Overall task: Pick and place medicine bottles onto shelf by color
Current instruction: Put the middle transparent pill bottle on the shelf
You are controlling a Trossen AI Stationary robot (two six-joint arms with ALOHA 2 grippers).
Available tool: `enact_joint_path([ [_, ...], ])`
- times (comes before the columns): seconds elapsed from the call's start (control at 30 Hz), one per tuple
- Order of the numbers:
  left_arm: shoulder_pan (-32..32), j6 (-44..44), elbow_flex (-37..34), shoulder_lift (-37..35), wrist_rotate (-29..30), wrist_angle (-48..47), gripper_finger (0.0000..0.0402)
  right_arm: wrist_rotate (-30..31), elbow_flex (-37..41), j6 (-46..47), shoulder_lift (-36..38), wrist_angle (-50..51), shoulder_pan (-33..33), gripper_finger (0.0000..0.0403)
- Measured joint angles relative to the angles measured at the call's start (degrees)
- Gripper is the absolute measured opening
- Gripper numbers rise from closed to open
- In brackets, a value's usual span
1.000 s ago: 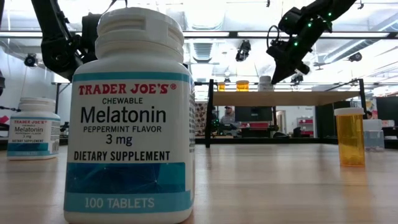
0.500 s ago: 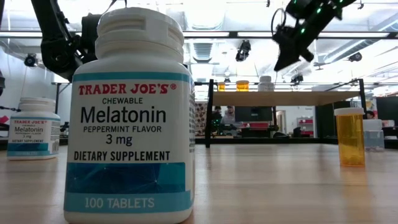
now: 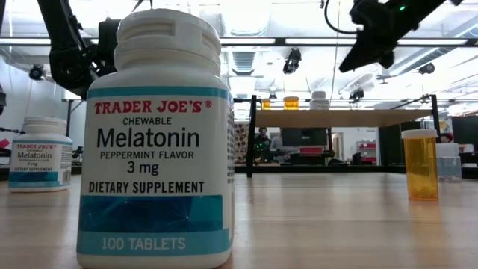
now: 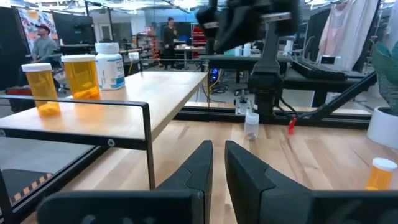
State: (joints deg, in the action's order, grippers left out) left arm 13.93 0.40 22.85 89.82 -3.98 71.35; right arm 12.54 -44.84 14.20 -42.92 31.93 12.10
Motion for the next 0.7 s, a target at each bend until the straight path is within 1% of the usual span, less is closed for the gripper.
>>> enact_joint_path([
  [0.07, 0.0, 0.15, 0.0, 0.0, -0.01, -0.07, 0.0024, 1.49, -0.53, 4.06, 0.39, 3.95, -4.15, 0.0011],
  [0.17, 0.0, 0.2, 0.0, 0.0, -0.01, -0.42, 0.0024, 5.68, -2.29, 10.73, 0.2, 10.73, -9.17, 0.0014],
  [0.23, 0.0, 0.22, 0.0, 0.0, -0.01, -0.39, 0.0024, 8.15, -3.46, 15.45, -0.15, 15.4, -11.62, 0.0021],
  [0.3, 0.0, 0.24, 0.0, 0.0, -0.01, -0.39, 0.0024, 8.49, -4.65, 20.06, -0.78, 19.67, -13.2, 0.0035],
  [0.4, 0.0, 0.31, 0.0, 0.0, -0.01, -0.41, 0.0024, 8.48, -6.3, 27.27, -1.79, 27.45, -14.8, 0.0066],
  [0.53, 0.0, 0.31, 0.0, 0.0, -0.02, -0.4, 0.0024, 8.38, -7.83, 37.27, -3.39, 39.21, -15.66, 0.0121],
  [0.6, 0.0, 0.31, 0.0, 0.0, -0.03, -0.41, 0.0024, 7.79, -8.0, 42.2, -4.1, 42.93, -15.65, 0.0151],
  [0.7, 0.0, 0.31, 0.0, 0.0, -0.03, -0.42, 0.0024, 5.58, -7.08, 47.47, -4.72, 45.57, -15.61, 0.0198],
])
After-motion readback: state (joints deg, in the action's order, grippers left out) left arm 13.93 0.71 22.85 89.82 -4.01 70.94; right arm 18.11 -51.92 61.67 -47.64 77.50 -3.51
